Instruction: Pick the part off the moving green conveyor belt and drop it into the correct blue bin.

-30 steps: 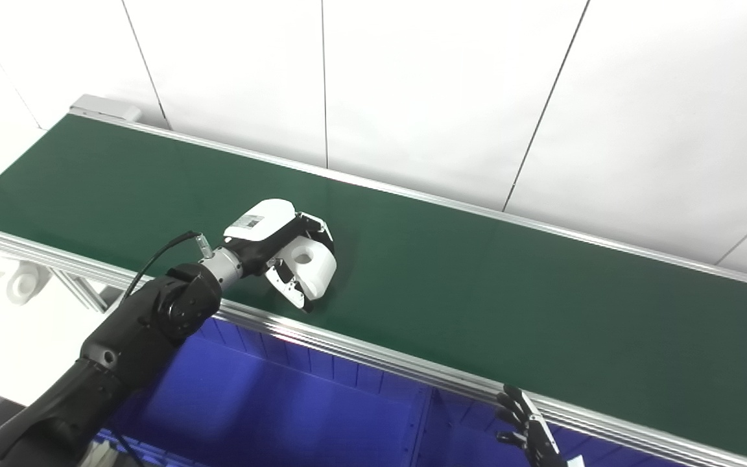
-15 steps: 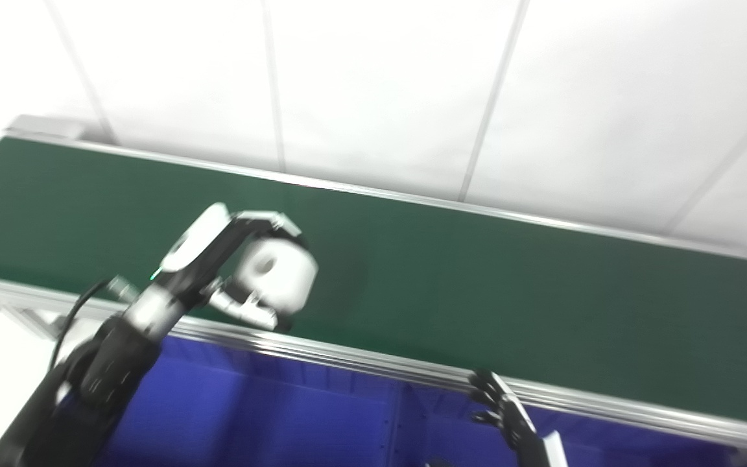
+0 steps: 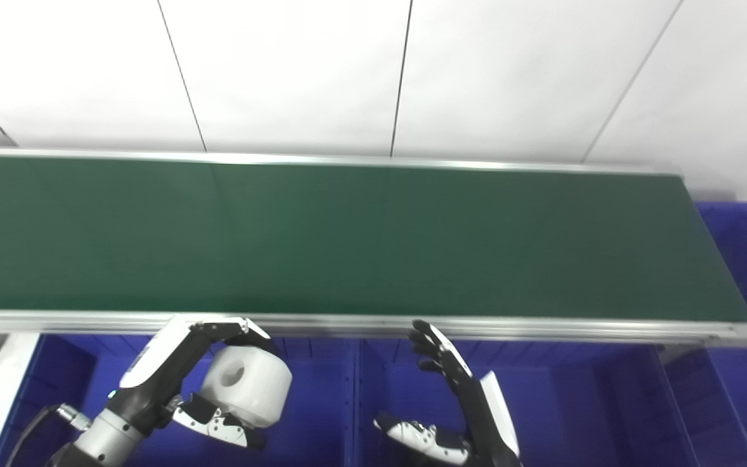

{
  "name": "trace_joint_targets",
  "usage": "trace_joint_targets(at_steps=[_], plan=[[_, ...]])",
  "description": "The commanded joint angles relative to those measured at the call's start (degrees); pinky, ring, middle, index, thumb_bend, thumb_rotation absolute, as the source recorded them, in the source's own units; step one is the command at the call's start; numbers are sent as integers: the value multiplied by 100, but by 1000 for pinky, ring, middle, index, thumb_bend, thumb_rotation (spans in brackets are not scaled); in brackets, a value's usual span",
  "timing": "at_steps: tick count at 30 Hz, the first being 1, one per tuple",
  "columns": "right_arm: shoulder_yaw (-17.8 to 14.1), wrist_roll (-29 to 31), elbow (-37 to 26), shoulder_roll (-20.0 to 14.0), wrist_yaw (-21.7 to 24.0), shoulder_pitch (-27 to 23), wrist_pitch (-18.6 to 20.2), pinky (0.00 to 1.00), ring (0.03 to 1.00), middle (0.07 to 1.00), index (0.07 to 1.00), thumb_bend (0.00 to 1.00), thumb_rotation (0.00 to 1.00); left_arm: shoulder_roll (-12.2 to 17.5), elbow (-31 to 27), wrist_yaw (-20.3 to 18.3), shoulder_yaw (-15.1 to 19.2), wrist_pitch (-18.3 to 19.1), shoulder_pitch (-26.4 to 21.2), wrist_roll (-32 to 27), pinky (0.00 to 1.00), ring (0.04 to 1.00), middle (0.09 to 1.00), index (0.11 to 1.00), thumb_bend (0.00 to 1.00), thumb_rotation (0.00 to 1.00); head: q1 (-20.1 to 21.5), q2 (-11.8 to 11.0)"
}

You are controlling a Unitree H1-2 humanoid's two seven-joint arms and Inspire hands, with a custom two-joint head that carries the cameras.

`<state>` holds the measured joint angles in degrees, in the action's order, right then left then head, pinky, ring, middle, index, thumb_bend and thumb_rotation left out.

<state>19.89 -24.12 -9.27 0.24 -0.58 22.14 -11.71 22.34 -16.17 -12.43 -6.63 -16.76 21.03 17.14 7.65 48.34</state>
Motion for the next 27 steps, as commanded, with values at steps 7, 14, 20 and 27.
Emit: trace_joint_targets(at_steps=[7,14,20,27], plan=[[33,23,-505,26,62,98,171,747,827,849,902,680,366,-77,50,-257,-318,475,-153,746,460,417,498,525,496,0,-205,131],[42,105,-613,-4,134,128,287,749,826,852,904,672,349,-162,-284,-649,-404,1938,-162,1503,552,574,638,513,502,25,-307,124],[29,69,-598,-7,144,107,316,752,826,855,902,677,356,-177,-419,-876,-573,2811,-216,2296,753,856,901,882,673,75,-373,78],[17,11,-563,-3,133,82,350,757,828,854,898,681,353,-219,-410,-717,-511,2710,-189,2075,886,987,1000,986,720,346,-437,-28]])
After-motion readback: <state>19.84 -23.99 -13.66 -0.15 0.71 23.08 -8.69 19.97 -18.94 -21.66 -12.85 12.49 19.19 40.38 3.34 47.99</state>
